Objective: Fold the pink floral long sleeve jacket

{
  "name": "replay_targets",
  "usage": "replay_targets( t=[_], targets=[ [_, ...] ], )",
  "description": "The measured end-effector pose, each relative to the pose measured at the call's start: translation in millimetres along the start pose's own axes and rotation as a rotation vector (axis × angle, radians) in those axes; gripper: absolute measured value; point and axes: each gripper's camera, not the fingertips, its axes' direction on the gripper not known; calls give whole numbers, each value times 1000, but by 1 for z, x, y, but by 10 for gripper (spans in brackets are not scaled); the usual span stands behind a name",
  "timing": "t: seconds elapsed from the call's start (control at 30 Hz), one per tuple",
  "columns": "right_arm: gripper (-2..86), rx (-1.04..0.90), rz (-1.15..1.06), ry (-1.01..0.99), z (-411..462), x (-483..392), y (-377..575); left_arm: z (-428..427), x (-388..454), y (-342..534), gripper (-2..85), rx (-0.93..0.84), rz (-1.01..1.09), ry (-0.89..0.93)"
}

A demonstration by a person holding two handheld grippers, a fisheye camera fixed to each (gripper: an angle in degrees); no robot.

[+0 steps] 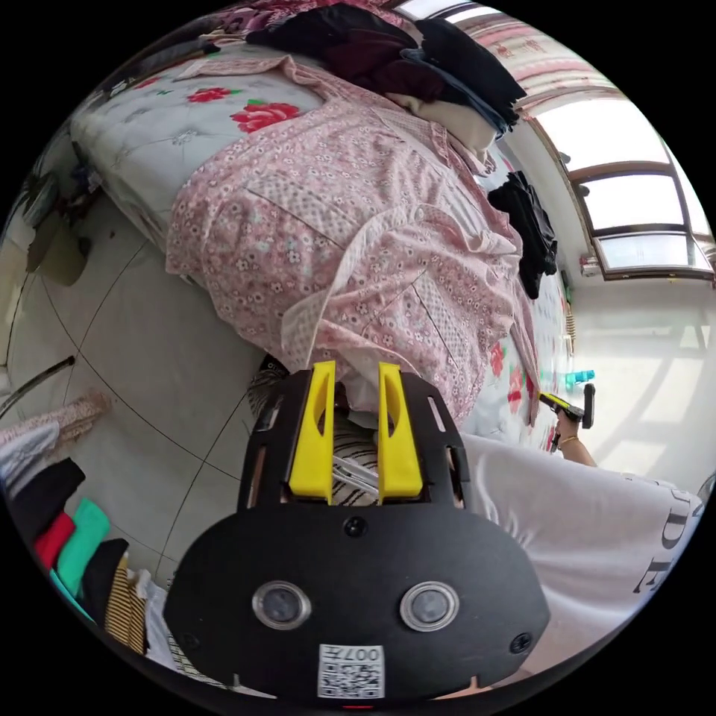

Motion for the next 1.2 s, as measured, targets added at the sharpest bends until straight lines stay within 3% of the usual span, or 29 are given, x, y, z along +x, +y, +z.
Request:
replay_targets(
  t=[0.2, 0.27, 0.4, 0.57, 0.67, 0.8, 0.9, 1.0, 1.13, 1.2],
  targets=[
    [59, -68, 80, -45, 9, 91, 1, -3, -3, 33, 92, 46, -50, -32],
    [56, 30, 61, 1, -17, 91, -3, 1, -10, 35, 96, 35, -62, -27],
    [48, 413, -127, -3, -105, 30, -29, 12, -32, 27, 105, 25, -93, -32],
    [42, 532, -416, -163, -144, -71, -114, 22, -52, 7, 115, 34, -122, -24],
    [37, 433, -598, -246, -129, -139, -182, 29, -51, -8, 111, 18, -90, -50],
    [30, 288, -732, -176, -83, -205, -250, 26, -42, -13, 67, -16, 28, -52],
    [22, 116, -866, -101, -39, -233, -269, 20, -35, -1, 2, -15, 70, -20],
    [13, -14, -979, -15, 0, -243, -260, 8, -26, 9, -7, -5, 86, -23],
    [1, 63, -1014, 16, -9, -229, -244, -31, -14, 30, -9, 33, 95, 63],
    [-1, 208, -959, -2, -40, -204, -238, -62, -5, 46, -9, 77, 131, 104]
  ],
)
